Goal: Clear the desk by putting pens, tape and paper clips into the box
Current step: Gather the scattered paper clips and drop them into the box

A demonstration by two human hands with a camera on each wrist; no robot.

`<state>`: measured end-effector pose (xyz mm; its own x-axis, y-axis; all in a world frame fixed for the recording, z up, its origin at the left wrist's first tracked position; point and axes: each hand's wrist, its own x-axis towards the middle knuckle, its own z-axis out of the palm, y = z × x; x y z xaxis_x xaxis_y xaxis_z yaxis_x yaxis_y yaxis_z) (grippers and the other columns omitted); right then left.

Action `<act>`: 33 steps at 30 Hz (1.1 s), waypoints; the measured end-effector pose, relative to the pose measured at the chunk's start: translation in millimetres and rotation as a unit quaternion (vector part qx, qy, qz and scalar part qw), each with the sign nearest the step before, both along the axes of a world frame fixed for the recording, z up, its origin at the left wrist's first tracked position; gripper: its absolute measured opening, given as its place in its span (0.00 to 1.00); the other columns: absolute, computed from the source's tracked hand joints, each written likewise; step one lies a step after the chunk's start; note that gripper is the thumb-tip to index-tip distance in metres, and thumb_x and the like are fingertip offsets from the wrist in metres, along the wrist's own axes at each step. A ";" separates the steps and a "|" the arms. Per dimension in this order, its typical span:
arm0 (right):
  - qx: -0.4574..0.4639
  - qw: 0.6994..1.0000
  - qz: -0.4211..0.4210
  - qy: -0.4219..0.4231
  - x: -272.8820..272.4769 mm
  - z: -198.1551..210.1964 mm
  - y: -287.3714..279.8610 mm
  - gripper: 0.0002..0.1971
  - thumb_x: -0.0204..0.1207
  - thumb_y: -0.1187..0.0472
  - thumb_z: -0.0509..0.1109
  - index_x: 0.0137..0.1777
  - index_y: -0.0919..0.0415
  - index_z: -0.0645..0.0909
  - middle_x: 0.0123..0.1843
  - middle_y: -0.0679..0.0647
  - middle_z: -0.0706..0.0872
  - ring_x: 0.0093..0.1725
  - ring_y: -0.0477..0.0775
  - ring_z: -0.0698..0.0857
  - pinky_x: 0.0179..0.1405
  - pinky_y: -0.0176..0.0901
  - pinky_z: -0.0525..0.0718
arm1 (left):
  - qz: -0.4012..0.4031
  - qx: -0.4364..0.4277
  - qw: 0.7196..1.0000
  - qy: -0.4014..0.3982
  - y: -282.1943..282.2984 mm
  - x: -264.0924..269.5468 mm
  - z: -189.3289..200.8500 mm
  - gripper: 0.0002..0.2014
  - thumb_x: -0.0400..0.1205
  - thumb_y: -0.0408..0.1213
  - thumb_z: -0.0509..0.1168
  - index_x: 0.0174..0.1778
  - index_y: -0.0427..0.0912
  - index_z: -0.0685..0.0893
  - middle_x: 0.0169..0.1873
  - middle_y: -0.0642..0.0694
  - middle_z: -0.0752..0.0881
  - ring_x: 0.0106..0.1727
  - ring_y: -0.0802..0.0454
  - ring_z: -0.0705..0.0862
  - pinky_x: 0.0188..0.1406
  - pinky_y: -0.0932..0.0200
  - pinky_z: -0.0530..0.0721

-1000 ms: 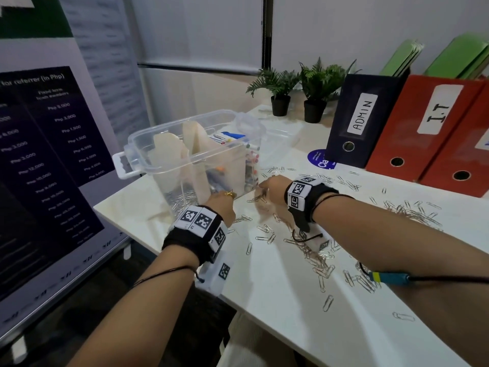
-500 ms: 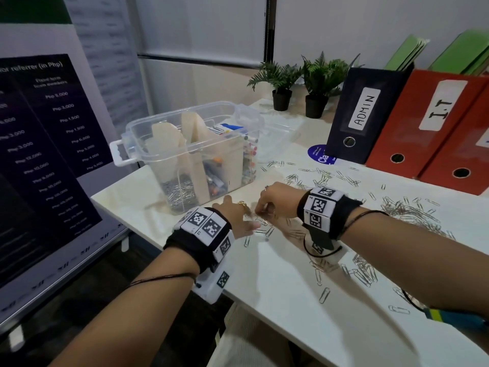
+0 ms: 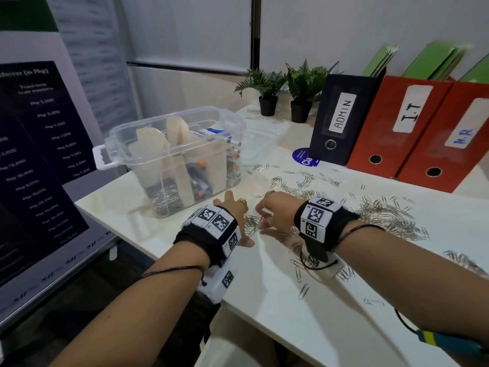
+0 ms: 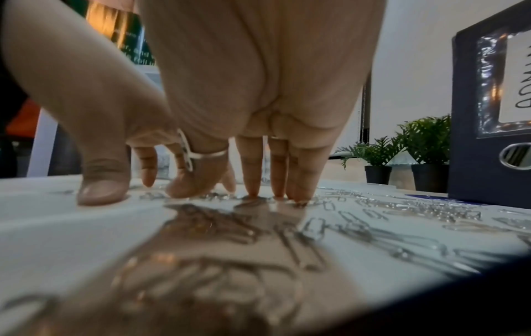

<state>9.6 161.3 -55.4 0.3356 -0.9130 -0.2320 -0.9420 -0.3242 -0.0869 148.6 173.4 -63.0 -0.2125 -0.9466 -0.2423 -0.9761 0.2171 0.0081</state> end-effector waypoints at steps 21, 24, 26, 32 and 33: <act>-0.045 0.998 -0.025 -0.046 1.9 -16.5 2.5 0.13 0.77 0.70 0.65 0.59 0.62 0.85 0.59 0.59 0.87 0.59 0.58 0.85 0.58 0.43 0.82 | -0.082 0.007 0.997 0.001 -2.6 -15.6 -2.0 0.13 0.80 0.35 0.65 0.58 0.33 0.83 0.57 0.39 0.86 0.61 0.44 0.82 0.60 0.56 0.79; -0.045 0.996 -0.033 -0.063 0.7 -15.0 5.9 0.12 0.76 0.71 0.64 0.53 0.62 0.87 0.57 0.59 0.88 0.57 0.58 0.86 0.58 0.43 0.83 | -0.079 0.000 0.997 0.016 1.7 -13.4 2.4 0.13 0.81 0.35 0.65 0.58 0.33 0.85 0.55 0.40 0.87 0.60 0.45 0.83 0.58 0.59 0.79; -0.049 0.996 -0.030 -0.072 1.4 -13.9 9.8 0.12 0.76 0.71 0.64 0.51 0.62 0.88 0.56 0.59 0.88 0.57 0.58 0.85 0.58 0.42 0.81 | -0.073 0.002 0.997 0.030 6.4 -11.8 6.4 0.12 0.80 0.35 0.66 0.55 0.32 0.86 0.48 0.41 0.88 0.58 0.45 0.85 0.58 0.58 0.80; -0.049 0.996 -0.027 -0.064 1.8 -12.9 9.8 0.10 0.77 0.69 0.66 0.54 0.62 0.87 0.59 0.59 0.86 0.59 0.58 0.84 0.58 0.40 0.79 | -0.035 -0.023 0.996 0.076 8.9 -0.6 19.4 0.07 0.80 0.30 0.66 0.49 0.32 0.88 0.37 0.43 0.87 0.46 0.48 0.86 0.42 0.64 0.82; -0.055 0.996 -0.023 -0.061 2.2 -13.1 11.0 0.11 0.78 0.67 0.65 0.56 0.62 0.86 0.60 0.59 0.86 0.61 0.58 0.83 0.59 0.40 0.79 | -0.019 -0.034 0.994 0.098 8.2 2.8 23.0 0.09 0.80 0.30 0.67 0.52 0.32 0.87 0.42 0.43 0.89 0.45 0.49 0.86 0.36 0.69 0.80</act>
